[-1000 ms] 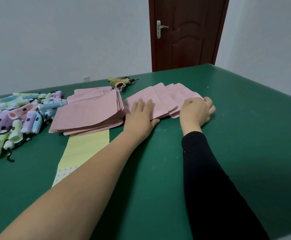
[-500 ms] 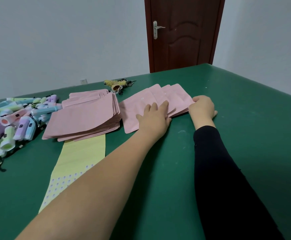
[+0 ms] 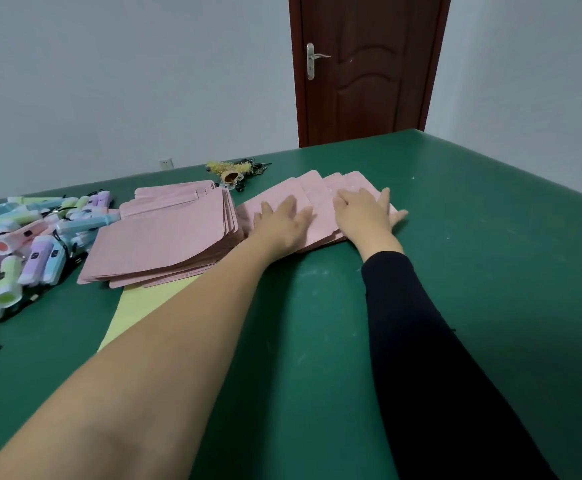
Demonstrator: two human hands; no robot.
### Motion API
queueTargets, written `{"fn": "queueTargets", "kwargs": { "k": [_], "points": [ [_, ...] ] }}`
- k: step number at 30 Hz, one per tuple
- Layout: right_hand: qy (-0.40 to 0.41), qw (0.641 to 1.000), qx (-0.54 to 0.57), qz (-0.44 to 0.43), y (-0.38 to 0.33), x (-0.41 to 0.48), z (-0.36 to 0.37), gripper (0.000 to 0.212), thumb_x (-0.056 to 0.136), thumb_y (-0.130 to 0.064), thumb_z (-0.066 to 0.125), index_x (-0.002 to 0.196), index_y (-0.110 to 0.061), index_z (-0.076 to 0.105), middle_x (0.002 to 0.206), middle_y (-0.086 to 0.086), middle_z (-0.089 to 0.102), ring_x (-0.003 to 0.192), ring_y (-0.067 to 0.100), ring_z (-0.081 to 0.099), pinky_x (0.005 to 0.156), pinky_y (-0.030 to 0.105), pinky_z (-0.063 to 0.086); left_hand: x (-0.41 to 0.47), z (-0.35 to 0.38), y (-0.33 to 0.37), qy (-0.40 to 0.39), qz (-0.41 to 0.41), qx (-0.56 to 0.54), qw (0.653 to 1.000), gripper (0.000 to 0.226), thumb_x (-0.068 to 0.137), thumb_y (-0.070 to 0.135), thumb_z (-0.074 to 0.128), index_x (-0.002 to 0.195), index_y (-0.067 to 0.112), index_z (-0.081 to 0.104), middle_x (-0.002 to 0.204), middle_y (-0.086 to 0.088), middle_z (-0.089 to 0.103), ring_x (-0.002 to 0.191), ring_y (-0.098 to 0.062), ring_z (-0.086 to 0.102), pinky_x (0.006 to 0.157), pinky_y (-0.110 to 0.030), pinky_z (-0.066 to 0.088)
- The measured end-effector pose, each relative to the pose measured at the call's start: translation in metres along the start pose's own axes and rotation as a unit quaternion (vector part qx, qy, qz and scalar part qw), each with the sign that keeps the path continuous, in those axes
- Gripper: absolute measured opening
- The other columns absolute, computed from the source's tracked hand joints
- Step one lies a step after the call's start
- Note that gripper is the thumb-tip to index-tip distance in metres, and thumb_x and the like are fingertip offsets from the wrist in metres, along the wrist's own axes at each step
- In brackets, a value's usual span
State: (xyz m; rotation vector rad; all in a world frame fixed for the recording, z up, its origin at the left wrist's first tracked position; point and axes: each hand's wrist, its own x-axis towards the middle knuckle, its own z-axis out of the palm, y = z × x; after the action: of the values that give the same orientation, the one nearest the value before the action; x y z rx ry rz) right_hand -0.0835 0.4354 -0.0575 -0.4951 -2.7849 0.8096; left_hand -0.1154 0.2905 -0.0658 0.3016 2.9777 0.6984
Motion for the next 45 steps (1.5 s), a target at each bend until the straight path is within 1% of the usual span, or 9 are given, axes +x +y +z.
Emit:
{"fn": "queueTargets", "kwargs": {
  "k": [5, 11, 15, 22, 28, 31, 34, 39, 45],
  "points": [
    [-0.017, 0.998, 0.001, 0.061, 0.004, 0.002, 0.006, 0.038, 0.099, -0.017, 0.029, 0.112, -0.031, 0.062, 0.143, 0.001, 0.047, 0.15, 0.029, -0.002, 0.107, 0.072, -0.007, 0.004, 0.008, -0.005, -0.034, -0.028, 0.013, 0.999, 0.069, 0.097, 0.065, 0.029, 0.156, 0.033, 0.013, 0.163, -0.017, -0.001, 0.15, -0.038, 0.001, 0.122, -0.05, 0.005],
    [0.06, 0.993, 0.082, 0.066, 0.016, 0.0, 0.003, 0.063, 0.088, 0.004, 0.039, 0.139, -0.031, 0.05, 0.133, 0.002, 0.058, 0.148, 0.02, 0.015, 0.112, 0.064, -0.008, 0.004, 0.008, -0.007, -0.04, -0.024, 0.014, 0.999, 0.068, 0.097, 0.066, 0.028, 0.156, 0.036, 0.013, 0.164, -0.016, -0.002, 0.151, -0.037, -0.001, 0.122, -0.05, 0.003],
    [0.111, 0.983, 0.12, 0.088, 0.017, 0.002, 0.004, 0.031, 0.1, -0.02, 0.042, 0.124, -0.023, 0.062, 0.127, 0.003, 0.061, 0.147, 0.024, 0.019, 0.113, 0.065, -0.001, 0.004, 0.01, -0.005, -0.038, -0.022, 0.007, 0.999, 0.068, 0.096, 0.066, 0.029, 0.155, 0.038, 0.013, 0.165, -0.013, -0.003, 0.151, -0.035, -0.001, 0.122, -0.051, 0.003],
    [0.142, 0.976, 0.145, 0.08, 0.016, -0.002, 0.002, 0.03, 0.101, -0.025, 0.046, 0.129, -0.021, 0.056, 0.137, 0.002, 0.056, 0.149, 0.023, 0.013, 0.113, 0.065, -0.001, -0.015, 0.0, 0.004, 0.013, 0.027, 0.006, 1.0, 0.075, 0.095, 0.069, 0.03, 0.157, 0.034, 0.008, 0.164, -0.016, -0.01, 0.151, -0.035, -0.011, 0.12, -0.055, 0.002],
    [0.275, 0.951, 0.136, -0.045, -0.03, -0.024, -0.006, 0.034, 0.098, -0.012, 0.044, 0.13, -0.02, 0.055, 0.14, -0.001, 0.052, 0.145, 0.019, 0.022, 0.118, 0.054, 0.005, -0.062, -0.058, 0.012, 0.177, 0.159, -0.121, 0.964, 0.036, 0.1, 0.028, 0.047, 0.134, 0.024, 0.057, 0.141, 0.005, 0.055, 0.129, -0.013, 0.049, 0.101, -0.024, 0.037],
    [0.243, 0.942, 0.094, -0.213, -0.078, -0.049, 0.009, 0.035, 0.094, -0.007, 0.049, 0.126, -0.017, 0.058, 0.134, 0.002, 0.056, 0.138, 0.022, 0.031, 0.113, 0.04, 0.016, -0.1, -0.089, -0.013, 0.217, 0.152, -0.081, 0.961, 0.024, 0.096, 0.025, 0.049, 0.107, 0.028, 0.07, 0.102, 0.016, 0.069, 0.091, -0.006, 0.06, 0.075, -0.023, 0.045],
    [0.17, 0.925, 0.042, -0.336, -0.119, -0.079, 0.034, 0.037, 0.091, -0.007, 0.053, 0.126, -0.019, 0.058, 0.135, 0.001, 0.056, 0.139, 0.024, 0.029, 0.111, 0.039, 0.019, -0.134, -0.107, -0.061, 0.207, 0.103, -0.016, 0.973, 0.022, 0.096, 0.027, 0.05, 0.103, 0.027, 0.07, 0.099, 0.01, 0.072, 0.091, -0.012, 0.063, 0.077, -0.029, 0.05],
    [0.062, 0.923, -0.131, -0.356, -0.154, -0.117, 0.072, 0.041, 0.092, -0.012, 0.048, 0.132, -0.021, 0.053, 0.14, 0.001, 0.051, 0.148, 0.024, 0.01, 0.114, 0.064, 0.0, -0.175, -0.115, -0.151, 0.135, -0.004, -0.035, 0.99, 0.019, 0.098, 0.027, 0.053, 0.106, 0.023, 0.07, 0.106, 0.006, 0.07, 0.087, -0.007, 0.056, 0.071, -0.023, 0.039],
    [0.017, 0.895, -0.308, -0.321, -0.181, -0.142, 0.091, 0.038, 0.086, 0.0, 0.042, 0.114, -0.019, 0.061, 0.118, -0.001, 0.061, 0.145, 0.029, 0.022, 0.109, 0.071, -0.002, -0.205, -0.109, -0.199, 0.166, -0.048, -0.069, 0.983, 0.019, 0.097, 0.027, 0.051, 0.103, 0.029, 0.069, 0.101, 0.008, 0.07, 0.085, -0.012, 0.063, 0.078, -0.031, 0.052]
  ]
}}
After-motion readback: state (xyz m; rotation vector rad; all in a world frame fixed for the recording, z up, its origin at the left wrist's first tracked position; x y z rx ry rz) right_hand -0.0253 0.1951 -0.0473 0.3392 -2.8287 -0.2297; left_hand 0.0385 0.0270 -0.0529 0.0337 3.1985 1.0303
